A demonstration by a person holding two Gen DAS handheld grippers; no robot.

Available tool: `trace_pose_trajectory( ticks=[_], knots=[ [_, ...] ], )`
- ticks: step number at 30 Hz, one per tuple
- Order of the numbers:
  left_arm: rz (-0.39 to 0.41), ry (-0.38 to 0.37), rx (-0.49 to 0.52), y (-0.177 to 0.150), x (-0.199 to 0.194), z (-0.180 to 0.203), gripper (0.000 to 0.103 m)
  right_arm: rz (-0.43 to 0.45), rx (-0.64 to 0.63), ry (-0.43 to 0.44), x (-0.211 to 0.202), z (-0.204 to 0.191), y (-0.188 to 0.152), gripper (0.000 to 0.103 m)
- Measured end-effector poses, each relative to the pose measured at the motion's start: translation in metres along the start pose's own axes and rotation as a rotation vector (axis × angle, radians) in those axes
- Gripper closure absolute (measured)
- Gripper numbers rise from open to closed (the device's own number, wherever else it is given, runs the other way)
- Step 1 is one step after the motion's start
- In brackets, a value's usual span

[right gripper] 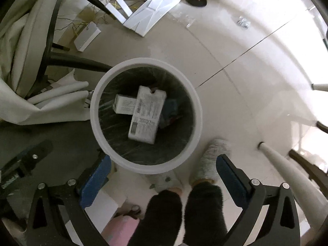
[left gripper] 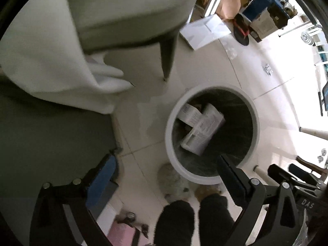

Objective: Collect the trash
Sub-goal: 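Swing both tools back over the table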

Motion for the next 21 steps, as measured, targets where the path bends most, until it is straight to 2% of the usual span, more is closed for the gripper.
trace_pose_trajectory(
  ticks=[3, 8, 13, 21],
  knots=[
    [0.012, 0.036, 0.018, -0.002, -0.013, -0.001, 0.002, 0.022, -0.006, -0.060, -0.014, 0.004, -0.004, 0.000],
    [0.015, 0.065, 0.035, -0.011, -0.038, 0.003, 0.002, 0.047, -0.007, -0.085, -0.042, 0.005, -0.012, 0.000],
    [0.030, 0.069, 0.033, -0.020, -0.072, 0.007, 0.002, 0.071, -0.017, -0.080, -0.078, 0.002, -0.020, 0.000],
    [0.052, 0.051, 0.032, -0.035, -0.139, 0.017, 0.002, 0.138, -0.040, -0.063, -0.168, -0.005, -0.037, 0.000]
  ],
)
Point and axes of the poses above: each gripper's, at about its wrist camera, not at the fingertips, and x roughly the way its jaws point, z to its right, y to its top, the point moved 10 cm from there along x, roughly the way its jaws point, and after that the axes turned 7 degrees about x, right-handed, at the moved point
